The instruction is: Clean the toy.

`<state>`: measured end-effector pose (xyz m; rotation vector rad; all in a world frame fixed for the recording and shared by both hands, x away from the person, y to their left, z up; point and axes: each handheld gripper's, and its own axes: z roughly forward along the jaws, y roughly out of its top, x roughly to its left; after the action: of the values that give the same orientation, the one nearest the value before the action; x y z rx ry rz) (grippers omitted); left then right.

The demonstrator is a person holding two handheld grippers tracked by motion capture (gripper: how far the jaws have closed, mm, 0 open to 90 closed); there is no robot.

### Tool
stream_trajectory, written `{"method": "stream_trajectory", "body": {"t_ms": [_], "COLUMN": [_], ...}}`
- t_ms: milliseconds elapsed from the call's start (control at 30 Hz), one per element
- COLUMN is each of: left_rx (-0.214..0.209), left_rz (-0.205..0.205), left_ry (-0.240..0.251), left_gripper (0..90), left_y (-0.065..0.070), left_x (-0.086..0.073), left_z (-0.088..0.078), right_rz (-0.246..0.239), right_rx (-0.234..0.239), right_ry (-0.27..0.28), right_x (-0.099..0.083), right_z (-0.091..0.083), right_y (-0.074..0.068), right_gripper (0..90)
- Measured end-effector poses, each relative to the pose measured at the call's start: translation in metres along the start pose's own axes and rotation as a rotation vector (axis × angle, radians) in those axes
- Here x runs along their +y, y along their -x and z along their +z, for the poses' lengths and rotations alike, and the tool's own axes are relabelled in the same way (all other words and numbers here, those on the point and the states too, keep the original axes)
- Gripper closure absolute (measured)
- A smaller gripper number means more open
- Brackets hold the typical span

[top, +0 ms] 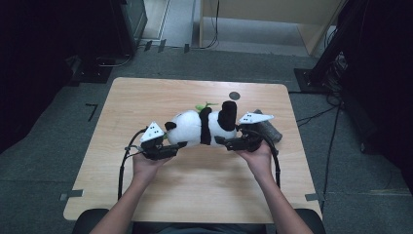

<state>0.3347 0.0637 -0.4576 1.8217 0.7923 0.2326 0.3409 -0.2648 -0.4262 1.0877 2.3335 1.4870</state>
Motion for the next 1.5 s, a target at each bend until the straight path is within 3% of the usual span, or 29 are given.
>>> {"method": "stream_trajectory", "body": {"t_ms": [33, 233, 267, 333, 400, 500, 533, 567, 667, 700, 733, 800, 867, 900, 1033, 1167, 1300, 1367, 1433, 1500], "left_rx": [-0.021, -0.009, 0.002, -0.015, -0.018, -0.030, -0.089, -0.119, -0.136, -0.136, -0.124, -0.102, -0.083, -0.046, -0.011, 0.052, 0.046, 0.035, 0.027, 0.007], "left_rz": [-0.043, -0.076, -0.083, -0.108, -0.112, -0.090, -0.108, -0.133, -0.157, -0.157, -0.160, -0.154, -0.140, -0.109, -0.090, -0.024, -0.025, -0.026, 0.004, 0.008], "left_ry": [0.012, 0.002, 0.017, 0.032, 0.042, 0.033, 0.003, -0.019, -0.046, -0.046, -0.048, -0.043, -0.042, -0.055, -0.043, -0.022, -0.039, -0.041, -0.029, -0.022], "left_gripper": [50.7, 51.7, 51.6, 51.6, 51.5, 51.2, 50.6, 49.9, 48.2, 47.9, 47.1, 42.5, 35.1, 29.8, 16.7, 13.7, 13.9, 13.9, 13.9, 15.3], "left_y": [-0.005, -0.014, -0.018, -0.022, -0.023, -0.020, -0.018, -0.018, -0.016, -0.016, -0.014, -0.014, -0.013, -0.013, -0.014, -0.010, -0.013, -0.012, -0.006, -0.002], "left_x": [0.002, 0.009, 0.012, 0.015, 0.016, 0.020, 0.021, 0.021, 0.018, 0.018, 0.017, 0.016, 0.015, 0.014, 0.013, 0.010, 0.002, 0.000, 0.000, -0.001], "left_z": [-0.003, -0.014, -0.021, -0.027, -0.030, -0.030, -0.025, -0.021, -0.014, -0.014, -0.011, -0.011, -0.010, -0.007, -0.004, -0.006, -0.004, -0.002, 0.002, 0.006], "right_rz": [-0.007, -0.040, -0.041, -0.056, -0.054, -0.097, -0.113, -0.136, -0.173, -0.173, -0.176, -0.149, -0.135, -0.114, -0.056, -0.028, 0.029, 0.036, 0.028, 0.036], "right_rx": [0.015, 0.078, 0.080, 0.067, 0.071, 0.085, 0.099, 0.110, -0.007, -0.007, -0.070, -0.093, -0.094, -0.108, -0.105, -0.127, -0.128, -0.124, -0.114, -0.084], "right_ry": [0.016, 0.059, 0.052, 0.043, 0.048, 0.047, 0.042, 0.037, -0.001, -0.001, -0.032, -0.017, -0.014, -0.040, -0.051, -0.056, -0.056, -0.057, -0.057, -0.059], "right_x": [-0.002, -0.010, -0.012, -0.015, -0.017, -0.018, -0.018, -0.017, -0.017, -0.017, -0.018, -0.019, -0.019, -0.017, -0.013, -0.008, -0.008, -0.007, -0.006, -0.005], "right_z": [0.000, -0.001, -0.001, 0.001, 0.004, 0.013, 0.017, 0.020, 0.027, 0.027, 0.030, 0.029, 0.029, 0.029, 0.024, 0.014, 0.004, 0.002, -0.001, 0.000], "right_y": [0.004, 0.013, 0.015, 0.018, 0.020, 0.015, 0.013, 0.010, 0.000, 0.000, -0.004, -0.005, -0.005, -0.006, -0.002, 0.004, 0.010, 0.009, 0.004, 0.000], "right_gripper": [18.7, 19.2, 19.2, 19.1, 19.2, 18.0, 15.6, 12.1, 15.2, 15.2, 25.2, 36.5, 39.3, 43.8, 47.9, 48.4, 47.9, 47.6, 46.8, 46.4]}}
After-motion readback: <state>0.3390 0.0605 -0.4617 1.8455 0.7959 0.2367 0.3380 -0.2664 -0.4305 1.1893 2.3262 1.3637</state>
